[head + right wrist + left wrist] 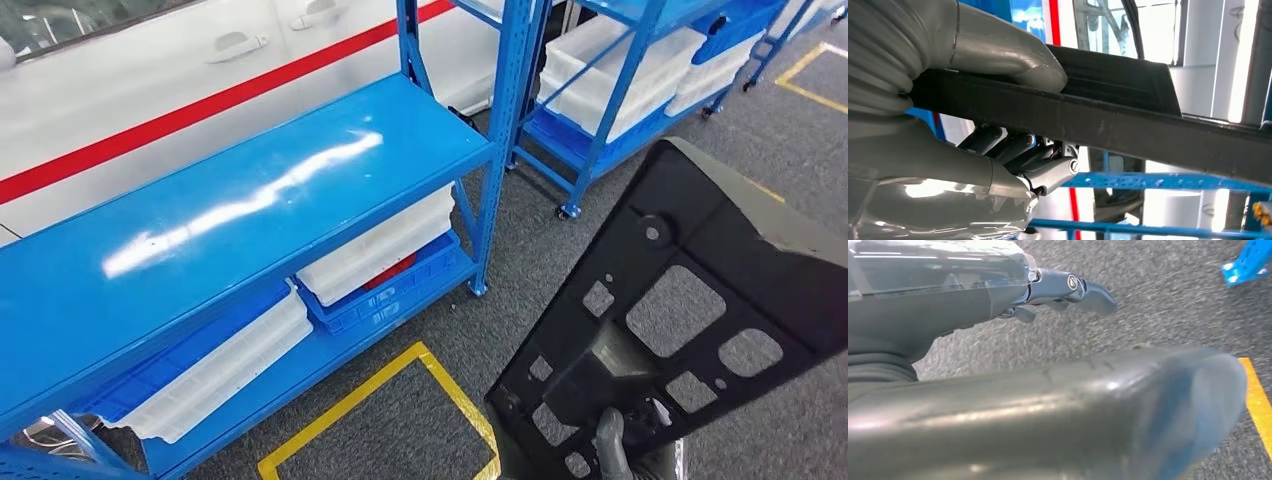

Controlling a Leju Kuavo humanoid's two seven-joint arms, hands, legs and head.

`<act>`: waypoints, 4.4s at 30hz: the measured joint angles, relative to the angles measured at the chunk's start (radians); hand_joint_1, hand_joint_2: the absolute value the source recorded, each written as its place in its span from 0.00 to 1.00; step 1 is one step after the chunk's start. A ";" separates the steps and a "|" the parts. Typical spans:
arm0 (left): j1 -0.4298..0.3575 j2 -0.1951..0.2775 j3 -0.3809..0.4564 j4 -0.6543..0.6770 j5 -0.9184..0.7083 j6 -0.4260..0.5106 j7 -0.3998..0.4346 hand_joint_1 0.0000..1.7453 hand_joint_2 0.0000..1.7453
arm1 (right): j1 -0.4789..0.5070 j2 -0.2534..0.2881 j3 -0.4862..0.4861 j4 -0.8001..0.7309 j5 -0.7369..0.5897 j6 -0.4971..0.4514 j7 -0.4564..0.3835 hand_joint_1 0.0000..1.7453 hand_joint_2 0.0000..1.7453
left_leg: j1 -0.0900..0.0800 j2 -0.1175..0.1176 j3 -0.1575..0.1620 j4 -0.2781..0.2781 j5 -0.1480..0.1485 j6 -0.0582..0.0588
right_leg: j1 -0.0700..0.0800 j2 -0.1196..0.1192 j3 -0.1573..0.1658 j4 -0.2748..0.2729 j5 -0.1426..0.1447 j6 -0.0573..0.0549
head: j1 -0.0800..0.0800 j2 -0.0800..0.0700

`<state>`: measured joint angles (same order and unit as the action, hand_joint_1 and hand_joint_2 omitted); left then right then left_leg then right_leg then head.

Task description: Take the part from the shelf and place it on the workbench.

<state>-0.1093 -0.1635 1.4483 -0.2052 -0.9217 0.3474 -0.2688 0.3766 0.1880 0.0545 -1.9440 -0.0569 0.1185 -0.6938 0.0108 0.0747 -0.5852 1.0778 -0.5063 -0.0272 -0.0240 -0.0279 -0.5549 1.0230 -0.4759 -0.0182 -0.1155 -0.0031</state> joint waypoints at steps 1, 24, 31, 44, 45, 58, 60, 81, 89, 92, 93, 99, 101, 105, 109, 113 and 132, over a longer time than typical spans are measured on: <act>0.001 0.000 0.005 0.000 0.003 0.004 0.004 0.00 0.00 | -0.007 -0.006 0.021 0.011 0.000 -0.013 0.000 1.00 1.00 | 0.001 -0.035 -0.020 0.058 -0.047 -0.002 | 0.002 0.011 -0.013 0.000 0.010 -0.006 | 0.000 0.000; 0.002 -0.011 0.055 -0.001 0.064 0.061 -0.024 0.00 0.00 | -0.083 -0.100 0.217 0.095 0.026 -0.223 0.000 1.00 1.00 | -0.016 0.038 0.094 -0.094 0.009 0.041 | -0.003 -0.034 -0.035 0.045 0.007 0.049 | 0.001 0.000; -0.008 -0.021 0.072 -0.001 0.075 0.078 -0.012 0.00 0.00 | -0.100 -0.101 0.238 0.098 0.029 -0.224 -0.001 1.00 1.00 | -0.004 -0.019 0.059 0.008 -0.064 0.001 | 0.002 0.013 -0.034 0.002 0.020 -0.004 | 0.001 0.000; -0.004 -0.031 0.084 -0.001 0.081 0.113 -0.013 0.00 0.00 | -0.112 -0.096 0.250 0.115 0.020 -0.204 -0.001 1.00 1.00 | 0.000 -0.146 0.071 -0.079 0.020 0.034 | 0.002 0.171 -0.066 0.009 0.046 0.030 | 0.001 0.000; -0.005 -0.033 0.085 -0.001 0.080 0.123 -0.011 0.00 0.00 | -0.114 -0.096 0.251 0.118 0.021 -0.203 -0.001 1.00 1.00 | 0.001 -0.130 0.072 -0.086 0.026 0.041 | 0.005 0.145 -0.077 0.028 0.033 0.033 | 0.001 0.000; -0.009 -0.059 0.084 -0.001 0.062 0.189 0.008 0.00 0.00 | -0.160 -0.091 0.267 0.171 0.019 -0.189 0.000 1.00 1.00 | -0.018 0.045 0.067 -0.078 0.020 0.024 | 0.023 -0.020 -0.021 0.001 0.006 0.009 | 0.002 0.000; -0.011 -0.061 0.083 -0.001 0.061 0.186 0.006 0.00 0.00 | -0.162 -0.090 0.267 0.173 0.019 -0.193 -0.001 1.00 1.00 | -0.013 0.019 0.062 -0.057 0.000 0.012 | 0.020 0.000 -0.021 -0.006 0.012 -0.003 | 0.002 0.000; 0.017 -0.017 0.075 -0.001 0.081 -0.016 -0.078 0.00 0.00 | -0.119 -0.087 0.147 0.150 -0.008 -0.181 -0.001 1.00 1.00 | -0.008 -0.028 0.052 -0.095 0.046 0.058 | 0.009 0.035 -0.168 0.267 -0.097 0.038 | 0.002 0.000; 0.014 -0.003 0.067 -0.001 0.080 -0.045 -0.107 0.00 0.00 | -0.109 -0.088 0.109 0.137 -0.007 -0.165 -0.001 1.00 1.00 | -0.013 0.059 0.062 -0.079 0.024 0.017 | 0.014 -0.020 -0.023 -0.003 0.008 0.017 | 0.002 0.000; 0.011 0.005 0.067 -0.001 0.086 -0.076 -0.136 0.00 0.00 | -0.109 -0.084 0.103 0.135 -0.001 -0.154 -0.002 1.00 1.00 | -0.004 -0.008 0.033 0.005 -0.039 0.002 | 0.007 0.017 -0.022 -0.012 0.019 -0.003 | 0.002 0.000; 0.013 0.005 0.066 -0.001 0.081 -0.086 -0.148 0.00 0.00 | -0.107 -0.082 0.100 0.131 0.003 -0.157 -0.002 1.00 1.00 | -0.001 -0.041 0.005 0.072 -0.076 -0.001 | 0.008 0.029 -0.024 -0.012 0.020 -0.006 | 0.002 0.000; 0.026 -0.010 0.046 -0.001 0.053 -0.131 -0.177 0.00 0.00 | -0.051 -0.069 0.058 0.077 0.017 -0.155 -0.002 1.00 1.00 | 0.000 -0.104 0.005 0.064 -0.025 0.009 | 0.012 0.116 -0.025 -0.005 0.021 -0.007 | 0.002 0.000; 0.027 -0.011 0.040 -0.001 0.044 -0.140 -0.174 0.00 0.00 | -0.040 -0.062 0.045 0.060 0.025 -0.150 -0.002 1.00 1.00 | 0.002 -0.162 0.051 -0.048 0.015 0.016 | 0.011 0.144 -0.031 -0.001 0.023 0.001 | 0.002 0.000; 0.028 -0.013 0.025 -0.001 0.030 -0.149 -0.164 0.00 0.00 | -0.017 -0.051 0.025 0.032 0.045 -0.145 -0.002 1.00 1.00 | 0.002 -0.146 0.067 -0.085 0.024 0.033 | 0.004 0.171 -0.047 0.001 0.030 0.031 | 0.002 0.000; 0.032 -0.015 0.016 -0.001 0.021 -0.153 -0.157 0.00 0.00 | -0.007 -0.048 0.015 0.016 0.056 -0.150 -0.002 1.00 1.00 | 0.000 -0.079 0.071 -0.102 0.033 0.049 | 0.010 0.049 -0.135 0.180 -0.075 0.040 | 0.003 0.000; 0.034 -0.020 0.004 -0.001 0.006 -0.155 -0.147 0.00 0.00 | 0.010 -0.047 0.008 0.009 0.058 -0.156 -0.001 1.00 1.00 | -0.002 -0.014 0.071 -0.097 0.026 0.046 | 0.006 0.022 -0.133 0.208 -0.060 0.047 | 0.003 0.000; 0.034 -0.013 -0.032 -0.001 -0.012 -0.184 -0.119 0.00 0.00 | 0.040 -0.055 0.022 -0.011 0.076 -0.248 -0.002 1.00 1.00 | 0.000 -0.142 0.051 -0.044 0.009 0.020 | 0.015 0.131 -0.028 0.003 0.018 -0.002 | 0.003 0.000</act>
<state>-0.0750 -0.1761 1.4161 -0.2060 -0.9341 0.1636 -0.3878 0.4169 0.1330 0.0763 -1.9548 0.0187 -0.1295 -0.6953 0.0111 -0.0674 -0.5338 1.0341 -0.4977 -0.0074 -0.0089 0.1028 -0.5829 1.0260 -0.4582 -0.0204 -0.1125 -0.0031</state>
